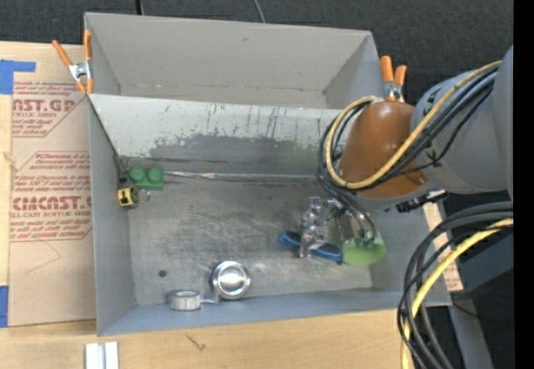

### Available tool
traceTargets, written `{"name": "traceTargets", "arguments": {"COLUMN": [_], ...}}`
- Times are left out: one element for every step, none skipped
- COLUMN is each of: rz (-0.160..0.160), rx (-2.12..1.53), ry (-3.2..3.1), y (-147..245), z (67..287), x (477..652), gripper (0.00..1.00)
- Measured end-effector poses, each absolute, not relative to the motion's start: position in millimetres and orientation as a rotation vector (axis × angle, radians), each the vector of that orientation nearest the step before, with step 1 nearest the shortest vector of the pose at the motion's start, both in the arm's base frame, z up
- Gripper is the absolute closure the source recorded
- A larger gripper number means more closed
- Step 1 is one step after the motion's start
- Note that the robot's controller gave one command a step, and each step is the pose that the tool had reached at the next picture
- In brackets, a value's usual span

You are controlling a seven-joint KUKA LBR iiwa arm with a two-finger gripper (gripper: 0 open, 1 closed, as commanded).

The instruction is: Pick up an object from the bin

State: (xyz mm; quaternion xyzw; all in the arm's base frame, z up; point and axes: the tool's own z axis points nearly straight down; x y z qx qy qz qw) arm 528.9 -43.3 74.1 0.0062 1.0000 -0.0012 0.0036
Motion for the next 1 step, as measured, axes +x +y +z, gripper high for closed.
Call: {"name": "traceTargets", "arguments": {"rz": [0.0], "rx": [0.112], "ry": [3.13], "y": [-40.2], "z": [214.6], "x": [525.3], "gripper": [1.0]}}
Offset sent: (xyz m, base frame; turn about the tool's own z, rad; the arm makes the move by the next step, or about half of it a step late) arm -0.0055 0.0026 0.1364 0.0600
